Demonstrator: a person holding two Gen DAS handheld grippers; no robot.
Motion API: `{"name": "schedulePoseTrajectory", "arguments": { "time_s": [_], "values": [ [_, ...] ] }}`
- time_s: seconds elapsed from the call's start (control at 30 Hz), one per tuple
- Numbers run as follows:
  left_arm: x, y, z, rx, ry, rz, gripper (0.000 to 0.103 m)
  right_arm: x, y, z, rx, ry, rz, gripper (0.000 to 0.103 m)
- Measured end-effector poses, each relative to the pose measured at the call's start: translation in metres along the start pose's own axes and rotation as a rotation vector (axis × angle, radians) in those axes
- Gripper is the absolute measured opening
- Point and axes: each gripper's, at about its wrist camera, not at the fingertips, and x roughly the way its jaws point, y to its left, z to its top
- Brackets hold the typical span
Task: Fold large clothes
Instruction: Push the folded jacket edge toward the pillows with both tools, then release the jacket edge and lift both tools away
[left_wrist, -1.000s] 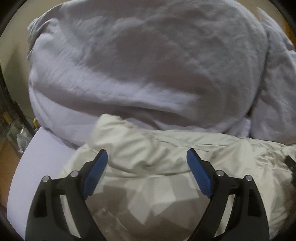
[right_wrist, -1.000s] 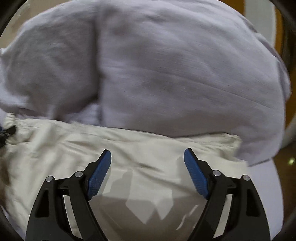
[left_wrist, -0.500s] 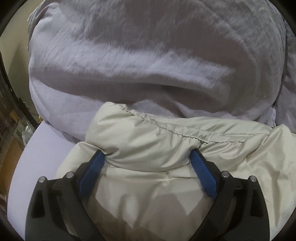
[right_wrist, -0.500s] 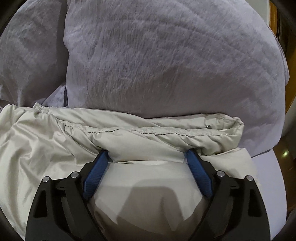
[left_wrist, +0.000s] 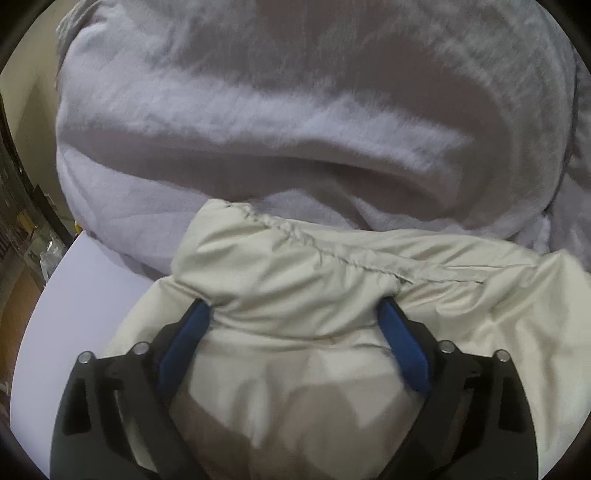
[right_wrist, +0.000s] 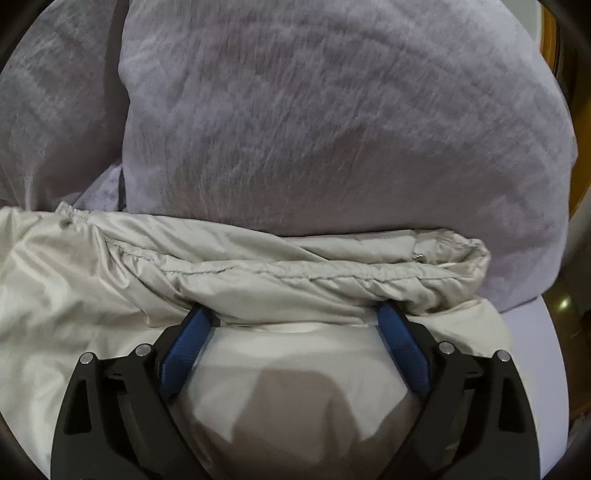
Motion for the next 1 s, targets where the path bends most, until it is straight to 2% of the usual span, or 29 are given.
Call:
{"name": "schedulePoseTrajectory", "arguments": {
  "time_s": [0.07,0.17,0.23,0.33,0.5,0.8,0.97,1.0],
  "values": [
    [-0.012,0.001,-0.007,-0.018,-0.013,-0.032,0.091,-0.011,0.003,0.006,0.047,-0.014,0.054,0.093],
    [-0.039,-0.009,-0.005,-0.031,-0.042,-0.119,0.091,-0.021,0.017,0.012,0.081,-0.026,0.145,0.093],
    [-0.048,-0.024,-0.005,-0.015,-0.053,-0.165,0.091,-0.021,0.037,0.013,0.05,-0.029,0.185,0.093],
    [-0.049,-0.045,-0.008,0.025,-0.045,-0.202,0.091,-0.014,0.063,0.012,-0.009,-0.031,0.193,0.093],
    [-0.04,-0.076,-0.02,0.076,-0.03,-0.174,0.091,0.01,0.086,0.009,-0.034,-0.024,0.188,0.093],
    [0.007,-0.084,-0.028,0.08,-0.017,-0.144,0.092,0.05,0.098,0.006,-0.012,0.005,0.192,0.093],
    [0.017,-0.081,-0.032,0.079,-0.012,-0.142,0.094,0.066,0.096,0.0,-0.001,0.004,0.191,0.094],
    [0.016,-0.093,-0.027,0.079,-0.01,-0.142,0.094,0.07,0.097,0.0,-0.001,0.003,0.19,0.094]
  ]
}}
